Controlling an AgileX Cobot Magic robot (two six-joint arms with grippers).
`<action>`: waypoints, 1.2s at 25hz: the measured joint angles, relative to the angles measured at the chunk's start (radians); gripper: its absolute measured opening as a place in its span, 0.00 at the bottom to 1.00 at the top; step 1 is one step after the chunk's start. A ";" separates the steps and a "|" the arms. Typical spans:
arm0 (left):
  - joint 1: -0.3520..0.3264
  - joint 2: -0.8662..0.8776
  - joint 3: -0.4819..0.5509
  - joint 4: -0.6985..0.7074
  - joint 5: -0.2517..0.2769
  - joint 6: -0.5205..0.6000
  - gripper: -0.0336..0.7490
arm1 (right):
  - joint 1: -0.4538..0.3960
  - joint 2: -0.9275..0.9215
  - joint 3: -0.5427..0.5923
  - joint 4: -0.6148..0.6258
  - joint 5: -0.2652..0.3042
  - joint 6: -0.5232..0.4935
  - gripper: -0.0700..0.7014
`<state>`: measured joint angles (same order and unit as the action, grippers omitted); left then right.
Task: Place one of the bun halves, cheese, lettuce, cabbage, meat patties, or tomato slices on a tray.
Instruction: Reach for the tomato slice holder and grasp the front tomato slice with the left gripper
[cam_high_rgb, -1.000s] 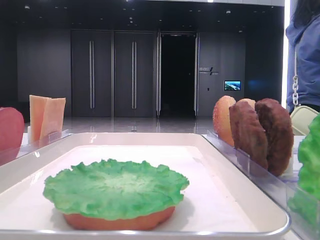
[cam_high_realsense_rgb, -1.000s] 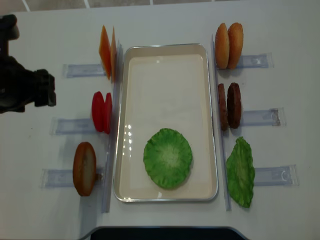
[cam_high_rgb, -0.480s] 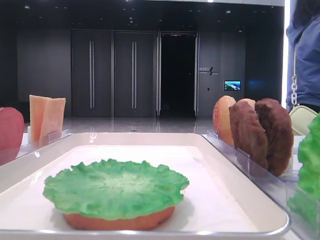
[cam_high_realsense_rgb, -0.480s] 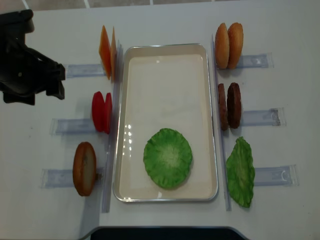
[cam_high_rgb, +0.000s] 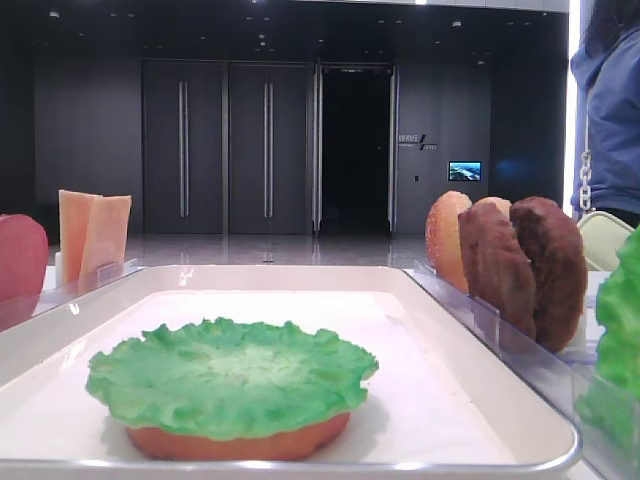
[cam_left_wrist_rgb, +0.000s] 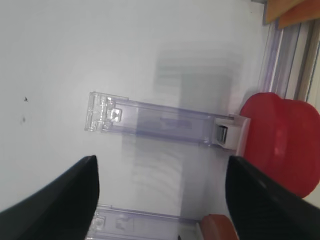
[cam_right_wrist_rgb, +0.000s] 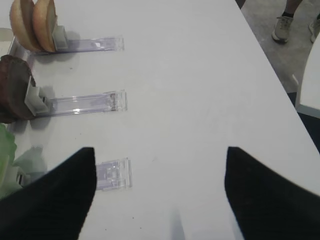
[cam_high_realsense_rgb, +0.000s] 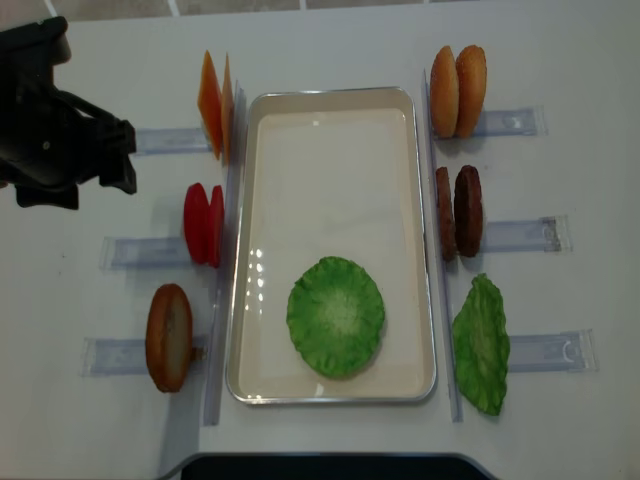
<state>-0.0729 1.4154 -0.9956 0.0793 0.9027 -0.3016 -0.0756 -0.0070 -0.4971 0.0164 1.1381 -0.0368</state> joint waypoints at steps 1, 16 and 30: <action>-0.006 0.000 0.000 -0.001 0.000 -0.004 0.81 | 0.000 0.000 0.000 0.000 0.000 0.000 0.79; -0.277 0.000 0.000 0.075 -0.023 -0.200 0.81 | 0.000 0.000 0.000 0.000 0.000 0.000 0.79; -0.453 0.041 0.000 0.143 -0.045 -0.382 0.81 | 0.000 0.000 0.000 0.000 0.000 0.002 0.79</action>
<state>-0.5261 1.4561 -0.9956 0.2228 0.8579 -0.6839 -0.0756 -0.0070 -0.4971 0.0164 1.1381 -0.0350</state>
